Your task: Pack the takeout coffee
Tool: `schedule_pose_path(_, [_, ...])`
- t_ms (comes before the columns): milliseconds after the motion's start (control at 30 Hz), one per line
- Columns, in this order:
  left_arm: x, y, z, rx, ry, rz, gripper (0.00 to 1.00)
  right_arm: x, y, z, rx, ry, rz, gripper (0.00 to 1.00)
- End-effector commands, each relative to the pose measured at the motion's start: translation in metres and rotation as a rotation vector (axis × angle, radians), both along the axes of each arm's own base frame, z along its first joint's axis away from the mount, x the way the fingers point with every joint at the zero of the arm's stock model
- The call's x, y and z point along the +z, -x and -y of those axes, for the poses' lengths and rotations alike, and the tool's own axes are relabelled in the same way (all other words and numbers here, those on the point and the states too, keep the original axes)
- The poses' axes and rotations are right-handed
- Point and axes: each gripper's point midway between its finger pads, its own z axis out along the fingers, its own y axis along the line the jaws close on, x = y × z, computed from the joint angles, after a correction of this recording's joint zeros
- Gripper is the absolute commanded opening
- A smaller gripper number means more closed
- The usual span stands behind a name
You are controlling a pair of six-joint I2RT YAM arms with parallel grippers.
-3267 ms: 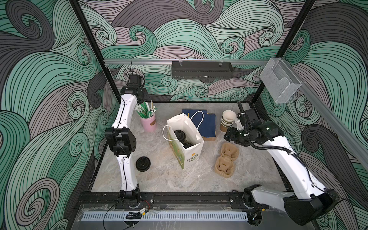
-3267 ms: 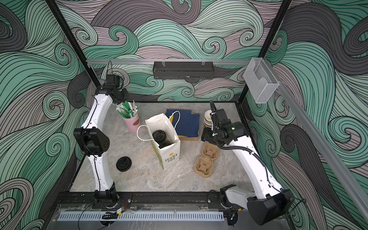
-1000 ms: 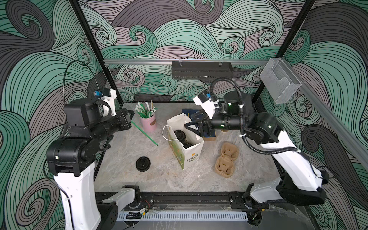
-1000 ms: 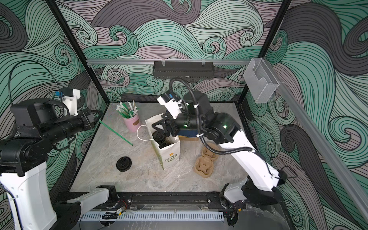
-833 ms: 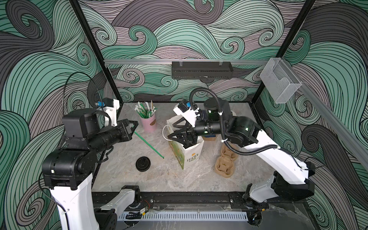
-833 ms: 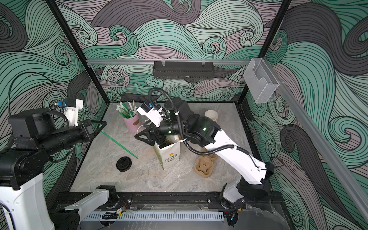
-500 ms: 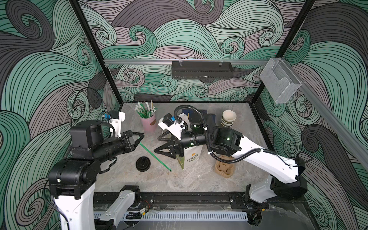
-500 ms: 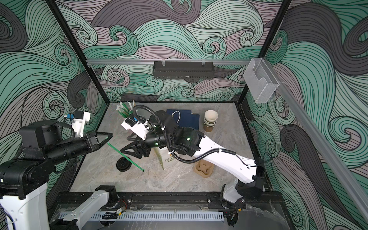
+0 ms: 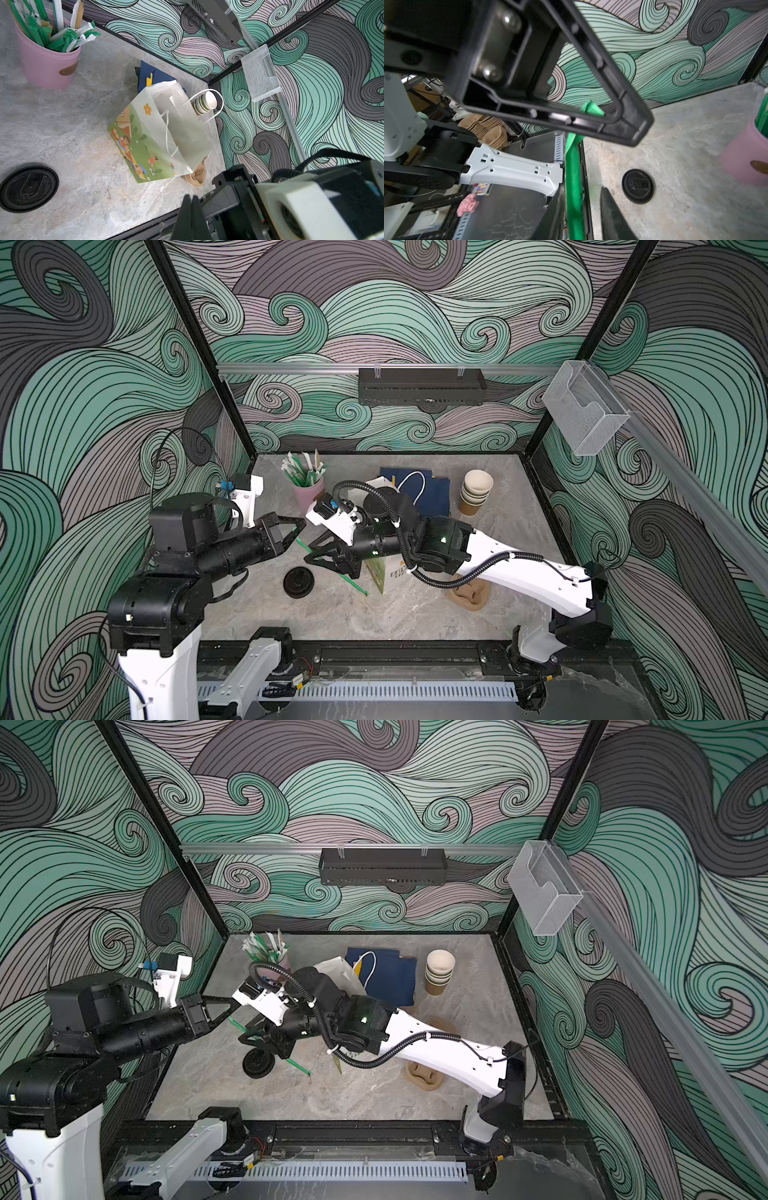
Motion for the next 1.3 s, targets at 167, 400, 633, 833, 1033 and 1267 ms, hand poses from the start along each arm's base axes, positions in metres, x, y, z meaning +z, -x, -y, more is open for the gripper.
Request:
schedule_pose_path(167, [0.017, 0.002, 0.006, -0.019, 0.055, 0.058, 0.12, 0.02, 0.0, 0.002, -0.03, -0.066, 0.011, 0.07])
schedule_pose_path(400, [0.054, -0.018, -0.03, 0.249, 0.068, 0.229, 0.68, 0.064, -0.019, 0.027, -0.174, -0.158, 0.062, 0.06])
schedule_pose_path(633, [0.023, -0.032, -0.072, 0.533, 0.087, 0.202, 0.69, 0.104, -0.101, 0.106, -0.612, -0.16, 0.167, 0.07])
schedule_pose_path(833, [-0.026, -0.052, -0.064, 0.513, 0.116, 0.083, 0.68, 0.062, -0.187, 0.159, -0.924, -0.015, 0.167, 0.07])
schedule_pose_path(1033, [-0.048, -0.056, -0.061, 0.496, 0.096, 0.035, 0.67, -0.011, -0.205, 0.131, -0.853, 0.14, 0.097, 0.08])
schedule_pose_path(1267, [-0.065, -0.06, -0.067, 0.471, -0.07, -0.029, 0.67, -0.069, -0.181, 0.105, -0.748, 0.24, -0.054, 0.22])
